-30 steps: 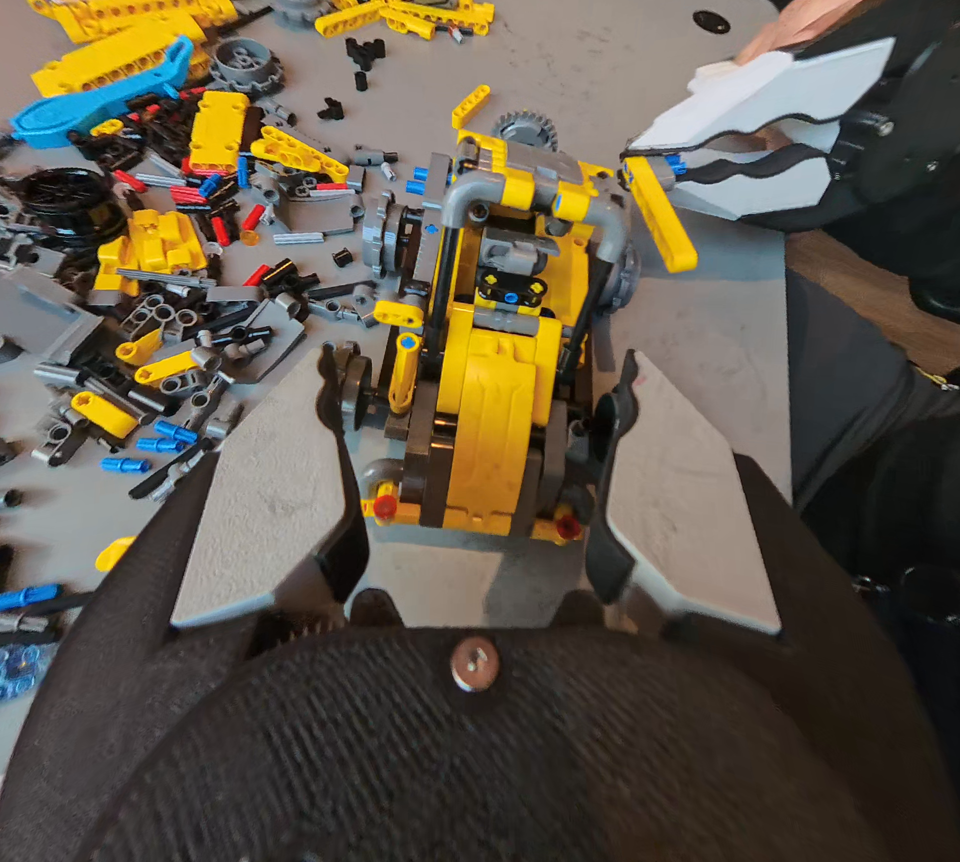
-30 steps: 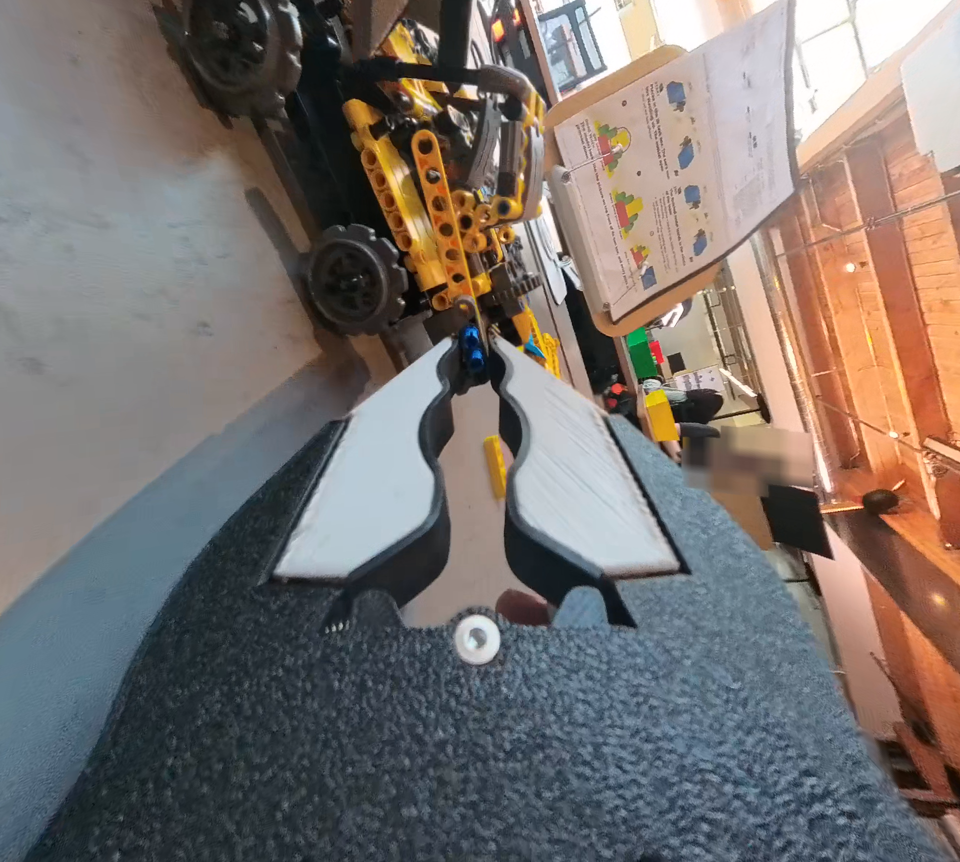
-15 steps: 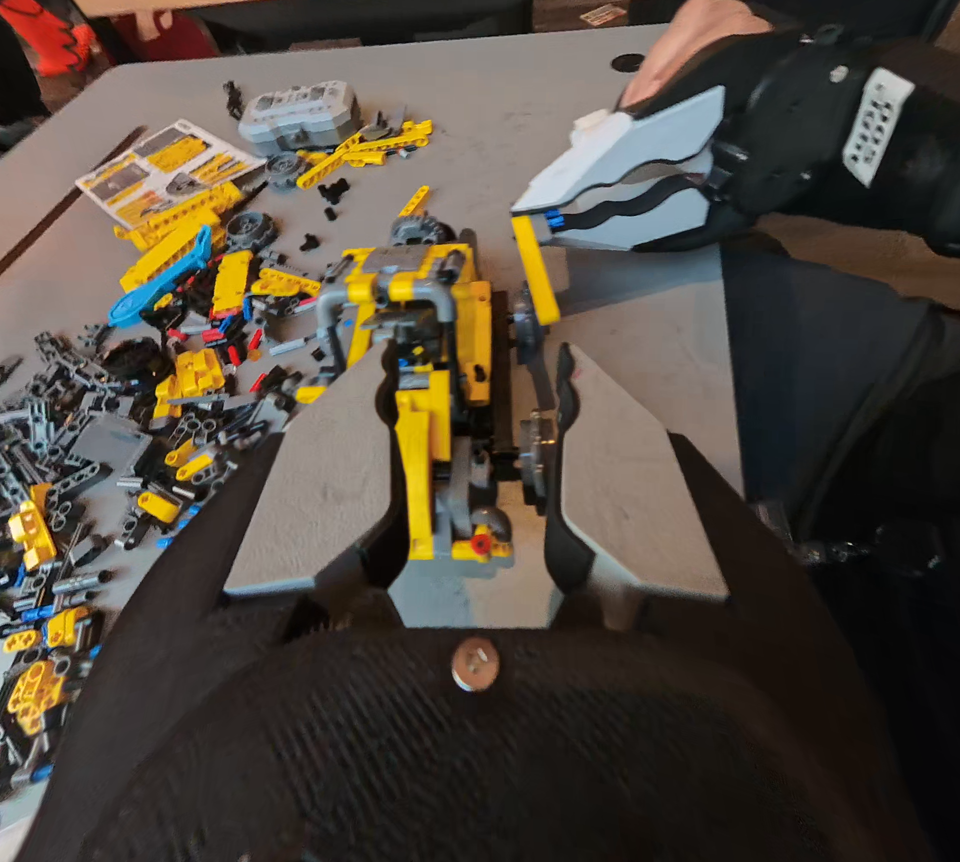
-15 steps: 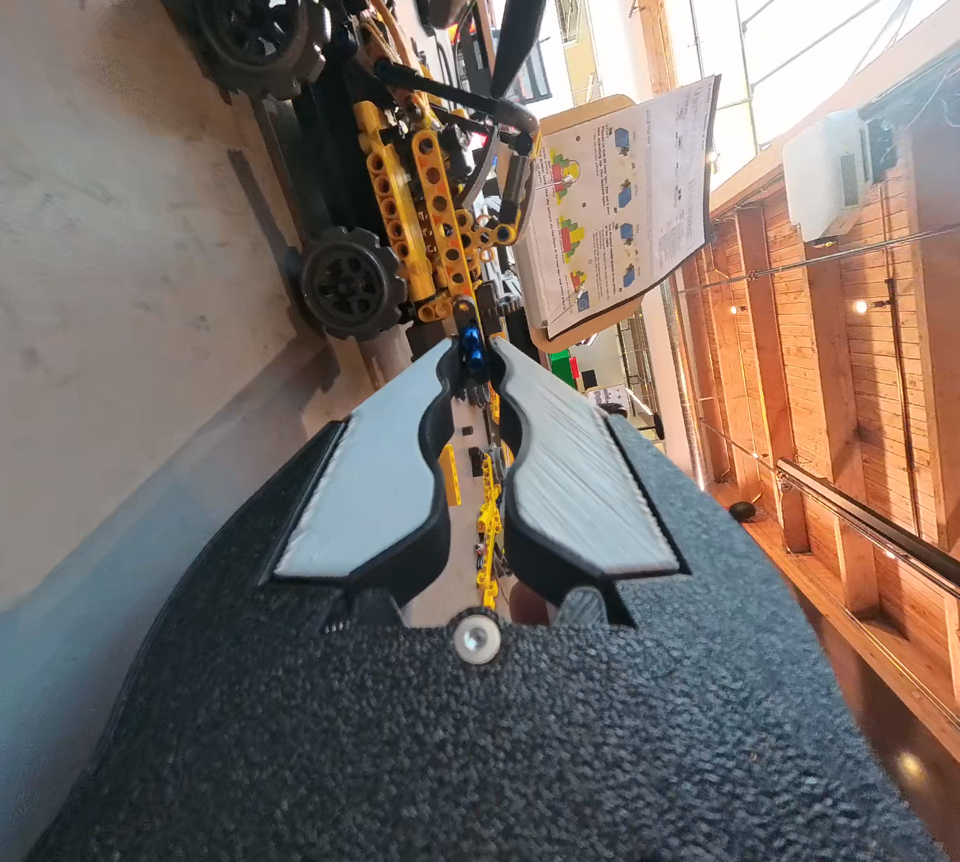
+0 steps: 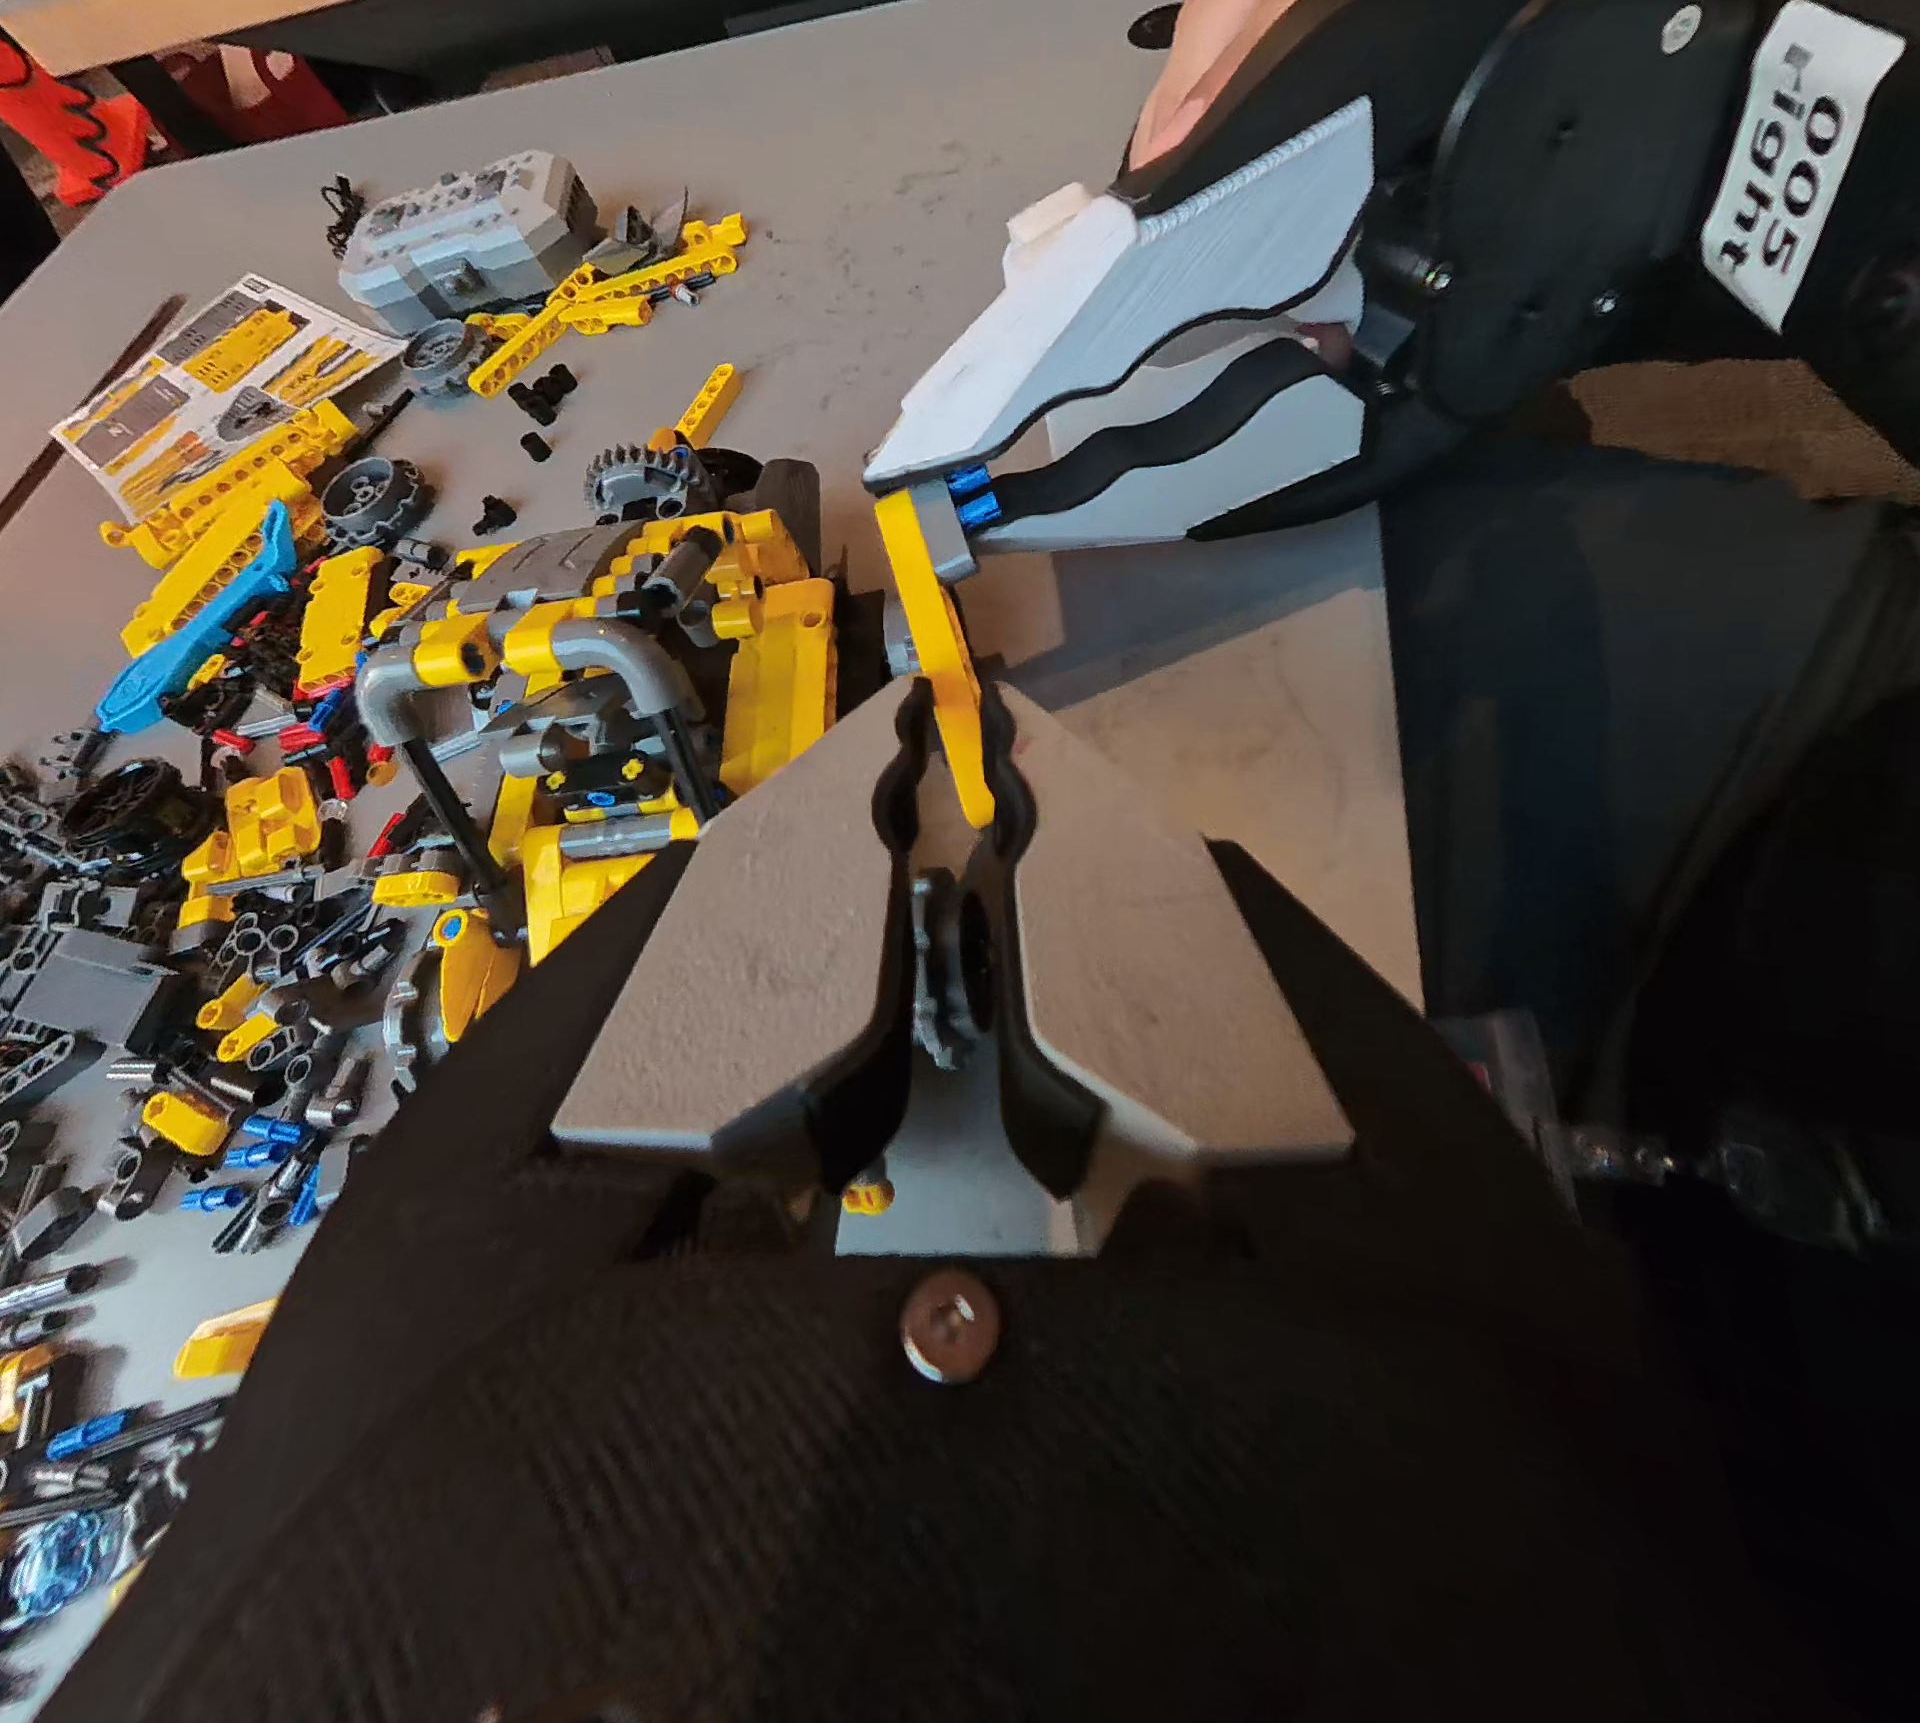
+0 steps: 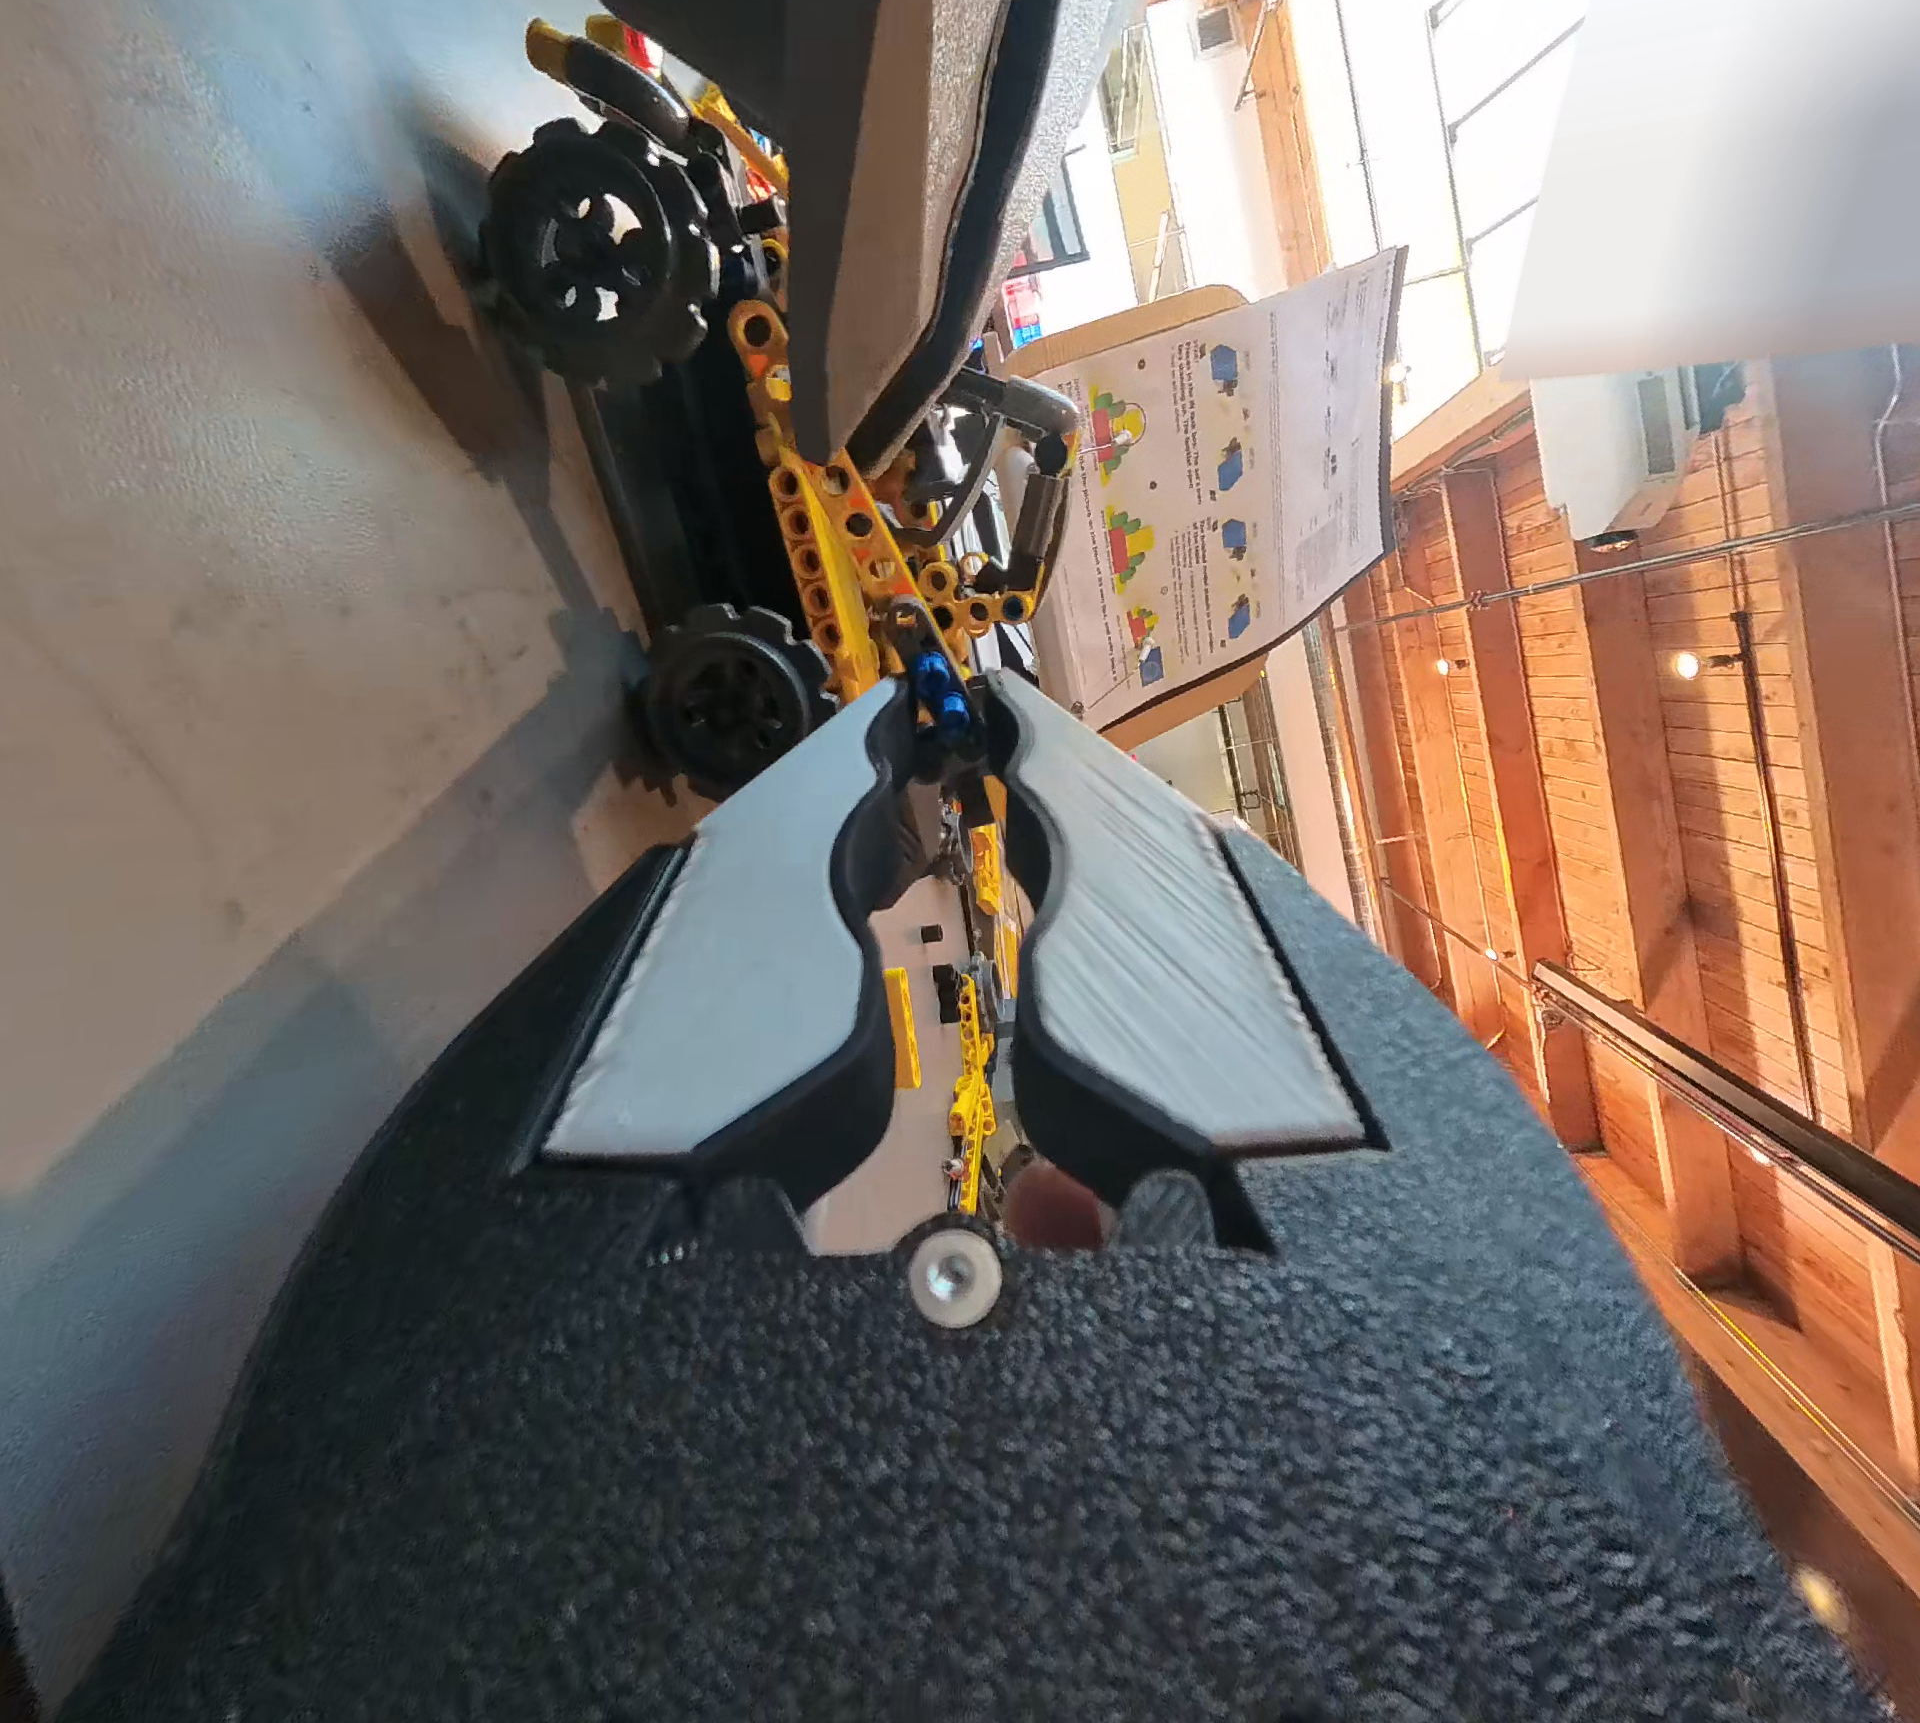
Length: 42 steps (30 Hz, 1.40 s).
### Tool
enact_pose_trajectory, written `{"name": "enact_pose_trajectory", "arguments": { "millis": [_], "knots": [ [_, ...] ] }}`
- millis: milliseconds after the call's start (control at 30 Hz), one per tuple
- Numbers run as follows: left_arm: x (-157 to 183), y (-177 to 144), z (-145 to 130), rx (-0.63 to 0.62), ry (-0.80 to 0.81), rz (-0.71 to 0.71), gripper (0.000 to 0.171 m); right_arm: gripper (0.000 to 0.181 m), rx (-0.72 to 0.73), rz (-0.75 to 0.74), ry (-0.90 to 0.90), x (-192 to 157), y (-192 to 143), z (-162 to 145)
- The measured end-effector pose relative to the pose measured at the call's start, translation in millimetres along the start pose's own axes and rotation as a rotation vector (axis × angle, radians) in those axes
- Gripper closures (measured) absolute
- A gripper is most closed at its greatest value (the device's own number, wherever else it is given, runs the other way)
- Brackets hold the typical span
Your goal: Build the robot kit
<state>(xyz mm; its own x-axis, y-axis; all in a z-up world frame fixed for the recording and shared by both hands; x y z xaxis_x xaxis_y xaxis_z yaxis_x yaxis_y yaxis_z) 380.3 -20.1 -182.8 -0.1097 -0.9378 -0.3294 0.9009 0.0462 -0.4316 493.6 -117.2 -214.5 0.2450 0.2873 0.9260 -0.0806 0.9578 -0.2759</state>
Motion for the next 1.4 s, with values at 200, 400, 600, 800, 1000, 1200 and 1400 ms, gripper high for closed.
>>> {"name": "enact_pose_trajectory", "arguments": {
  "millis": [200,400,600,800,1000,1200,1400],
  "knots": [
    [-1,1,-4,0.039,0.002,-0.001,0.161,0.171,-0.006,-0.014,-0.003,2,0,3],
    [-9,-2,-10,0.050,-0.040,-0.008,0.166,0.170,0.003,-0.015,-0.014,-1,2,11],
    [-8,-1,-12,0.068,-0.029,0.016,0.166,0.162,0.023,0.087,0.093,4,0,12],
    [-8,-4,-7,0.128,0.001,0.101,0.167,0.100,0.236,0.326,0.545,33,-28,-5],
    [-3,-3,-5,0.155,-0.009,0.086,0.167,0.093,0.315,0.486,0.935,62,-51,-44],
    [-1,-2,-6,0.150,0.018,0.096,0.167,0.162,0.254,0.578,1.111,61,-46,-71],
    [0,-4,-5,0.165,0.016,0.091,0.167,0.136,0.254,0.604,1.133,62,-40,-81]
  ]
}}
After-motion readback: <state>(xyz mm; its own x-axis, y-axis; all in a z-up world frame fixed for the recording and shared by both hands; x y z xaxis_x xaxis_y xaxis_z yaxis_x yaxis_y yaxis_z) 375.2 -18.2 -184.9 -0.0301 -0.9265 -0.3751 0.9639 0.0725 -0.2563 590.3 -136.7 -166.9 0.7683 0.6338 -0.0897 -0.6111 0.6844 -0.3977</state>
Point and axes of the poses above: each gripper's, where its closed fingertips meet, y out along the fingers, z out of its top, x = y × z across the jaws, the point moved 9 cm from there along -y, back along the fingers, and after that the axes turned 14 degrees about z, right-handed, at the moved point
